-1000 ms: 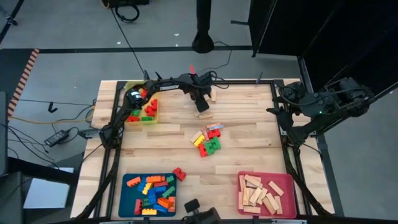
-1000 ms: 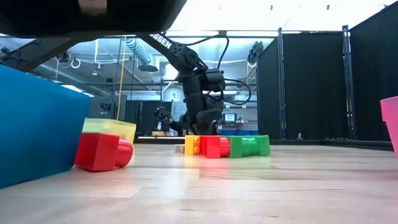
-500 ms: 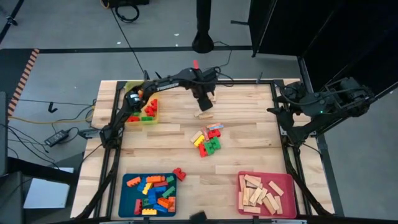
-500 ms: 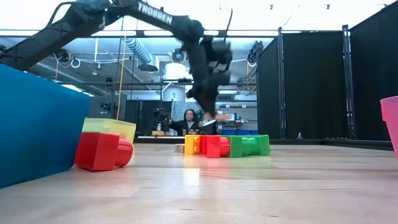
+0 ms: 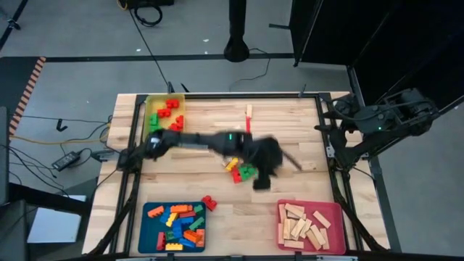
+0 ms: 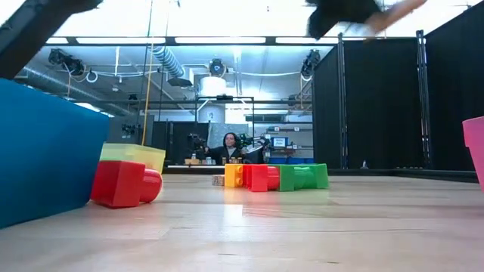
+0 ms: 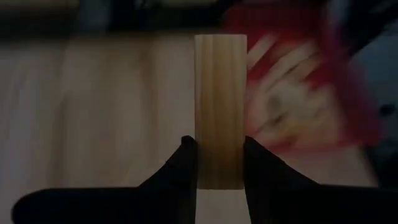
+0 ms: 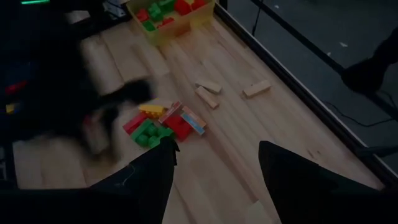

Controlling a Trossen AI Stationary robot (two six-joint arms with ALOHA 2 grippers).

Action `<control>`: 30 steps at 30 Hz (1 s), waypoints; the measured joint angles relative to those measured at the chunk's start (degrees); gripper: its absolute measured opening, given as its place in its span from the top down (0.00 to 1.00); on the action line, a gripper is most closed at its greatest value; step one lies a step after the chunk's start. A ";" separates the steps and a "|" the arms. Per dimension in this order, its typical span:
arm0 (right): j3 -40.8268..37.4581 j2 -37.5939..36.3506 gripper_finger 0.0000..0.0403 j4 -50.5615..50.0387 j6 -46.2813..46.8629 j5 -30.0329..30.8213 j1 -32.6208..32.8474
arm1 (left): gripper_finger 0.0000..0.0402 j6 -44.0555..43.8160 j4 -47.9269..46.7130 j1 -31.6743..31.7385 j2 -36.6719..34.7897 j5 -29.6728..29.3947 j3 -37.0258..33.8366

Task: Sort blocks by size
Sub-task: Put the wooden block into the red bin

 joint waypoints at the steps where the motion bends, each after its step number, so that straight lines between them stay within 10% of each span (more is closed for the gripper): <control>1: 0.00 -0.20 0.39 0.00 -0.22 0.02 0.00 | 0.80 0.18 4.73 -1.96 0.01 -0.13 -0.76; 8: 0.00 -0.68 0.39 -0.02 -1.46 0.03 0.00 | 0.80 2.55 36.66 -9.64 2.41 -0.38 -8.36; 13: 0.00 -0.72 0.39 0.22 -1.46 0.02 0.00 | 0.78 -1.18 40.56 -10.13 7.66 0.46 -9.32; 22: 0.00 -0.59 0.39 0.27 -1.46 0.02 0.00 | 0.47 -6.83 48.17 -9.95 13.17 8.26 -9.34; 30: 0.00 -0.62 0.39 0.20 -0.90 -0.82 0.00 | 0.40 1.78 20.01 -5.75 4.83 0.53 0.03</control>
